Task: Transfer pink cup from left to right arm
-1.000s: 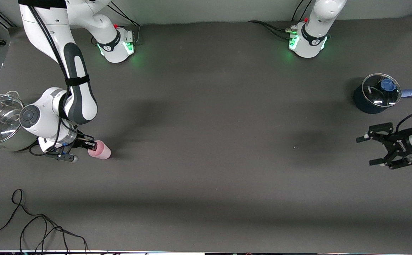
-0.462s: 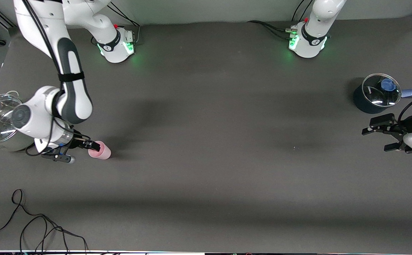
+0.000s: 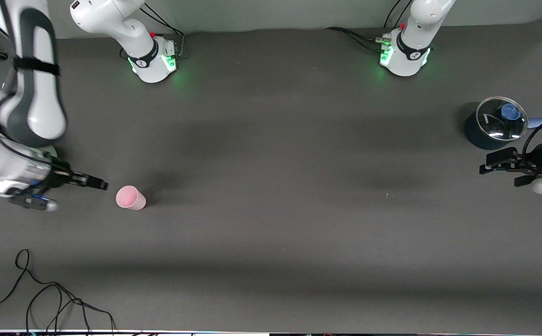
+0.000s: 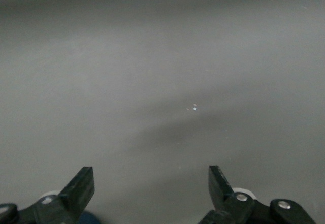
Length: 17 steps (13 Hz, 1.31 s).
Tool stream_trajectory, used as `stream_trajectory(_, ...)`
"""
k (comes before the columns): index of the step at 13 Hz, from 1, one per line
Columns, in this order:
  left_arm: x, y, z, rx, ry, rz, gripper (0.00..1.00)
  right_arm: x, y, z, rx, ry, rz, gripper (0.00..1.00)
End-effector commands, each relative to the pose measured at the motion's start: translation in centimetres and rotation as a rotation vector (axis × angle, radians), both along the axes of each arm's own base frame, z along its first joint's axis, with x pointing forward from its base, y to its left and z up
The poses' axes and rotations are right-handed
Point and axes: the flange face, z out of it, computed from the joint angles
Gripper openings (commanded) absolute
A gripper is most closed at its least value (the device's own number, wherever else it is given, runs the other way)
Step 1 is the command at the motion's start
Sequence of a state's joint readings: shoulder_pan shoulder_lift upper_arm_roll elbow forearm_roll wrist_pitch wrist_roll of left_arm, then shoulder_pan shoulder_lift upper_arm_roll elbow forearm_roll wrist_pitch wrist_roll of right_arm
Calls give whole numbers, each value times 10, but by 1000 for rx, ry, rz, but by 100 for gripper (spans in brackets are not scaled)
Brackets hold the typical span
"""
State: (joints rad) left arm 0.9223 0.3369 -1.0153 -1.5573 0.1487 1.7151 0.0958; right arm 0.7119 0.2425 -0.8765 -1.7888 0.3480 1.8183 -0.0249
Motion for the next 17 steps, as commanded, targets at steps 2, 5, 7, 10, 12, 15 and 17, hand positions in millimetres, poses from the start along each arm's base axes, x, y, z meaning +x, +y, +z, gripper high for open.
stream_trajectory(2,-15,-15,39,114,31,149,100,-14,-1,99,-80,60,16,95)
stream_trajectory(5,-25,-22,57,143,41,144,100,-33,-19,158,-79,56,11,100)
stream_trajectory(7,-34,-33,70,184,19,144,100,-46,-28,179,-135,88,16,100)
stream_trajectory(10,-40,-52,72,204,29,111,100,-50,-35,183,-125,85,7,100)
stream_trajectory(12,-41,-55,71,227,40,95,100,-49,-29,181,-131,92,15,100)
stream_trajectory(15,-52,-54,87,216,20,90,100,-51,-34,181,-130,96,8,100)
stream_trajectory(17,-59,-56,92,218,12,78,100,-51,-36,181,-129,97,5,100)
